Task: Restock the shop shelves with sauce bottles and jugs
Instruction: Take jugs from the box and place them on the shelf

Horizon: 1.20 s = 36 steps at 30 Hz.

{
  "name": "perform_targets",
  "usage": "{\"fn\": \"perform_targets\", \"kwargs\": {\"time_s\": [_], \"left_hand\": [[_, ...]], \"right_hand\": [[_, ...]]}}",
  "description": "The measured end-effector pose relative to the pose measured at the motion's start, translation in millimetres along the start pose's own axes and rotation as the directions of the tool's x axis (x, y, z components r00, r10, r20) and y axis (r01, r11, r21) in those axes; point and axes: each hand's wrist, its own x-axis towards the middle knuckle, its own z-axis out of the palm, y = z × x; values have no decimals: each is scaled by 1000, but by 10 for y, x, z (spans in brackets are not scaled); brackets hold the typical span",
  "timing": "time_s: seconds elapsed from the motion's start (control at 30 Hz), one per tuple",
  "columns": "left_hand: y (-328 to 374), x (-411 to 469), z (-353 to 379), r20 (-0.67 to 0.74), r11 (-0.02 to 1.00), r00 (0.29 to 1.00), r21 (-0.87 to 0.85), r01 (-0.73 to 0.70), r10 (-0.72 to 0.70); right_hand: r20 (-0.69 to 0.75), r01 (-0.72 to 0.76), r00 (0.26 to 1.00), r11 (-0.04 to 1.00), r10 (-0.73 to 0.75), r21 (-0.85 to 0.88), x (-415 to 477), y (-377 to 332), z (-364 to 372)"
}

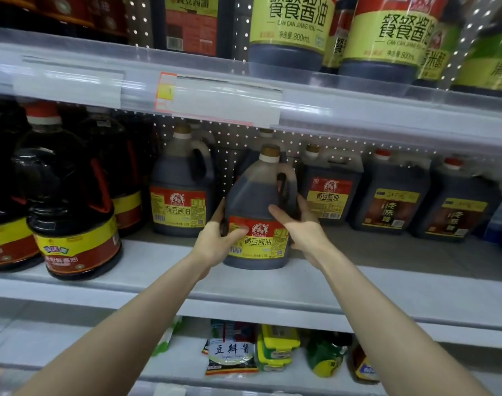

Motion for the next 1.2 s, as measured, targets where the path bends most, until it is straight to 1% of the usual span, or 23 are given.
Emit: {"fn": "perform_targets", "kwargs": {"time_s": [0.1, 0.23, 0.43, 0.63, 0.8, 1.0, 1.2], "left_hand": [[-32, 28, 4, -9, 1000, 1000, -5, 6, -6], [-49, 68, -2, -20, 1000, 1000, -20, 19, -20], [-40, 180, 13, -21, 999, 998, -14, 53, -53], [-22, 316, 63, -20, 998, 998, -32, 55, -56], [-50, 441, 78, -33, 996, 999, 84, 21, -19], [-65, 570, 96, -45, 970, 999, 244, -9, 21], [-90, 640, 94, -52, 957, 998, 290, -20, 37]], "right_hand": [[11, -34, 999, 998, 34, 49, -12, 86, 27], [5, 0, 1000, 998, -1, 67, 57, 115, 23], [-10, -2, 1000, 999, 2, 53, 264, 173, 44], [-21, 25, 999, 1000, -26, -12, 440, 203, 37], [-14, 37, 999, 999, -37, 7, 559, 220, 27], [13, 46, 999, 999, -46, 3, 666, 219, 21], [31, 43, 999, 999, -43, -13, 681, 192, 38]]}}
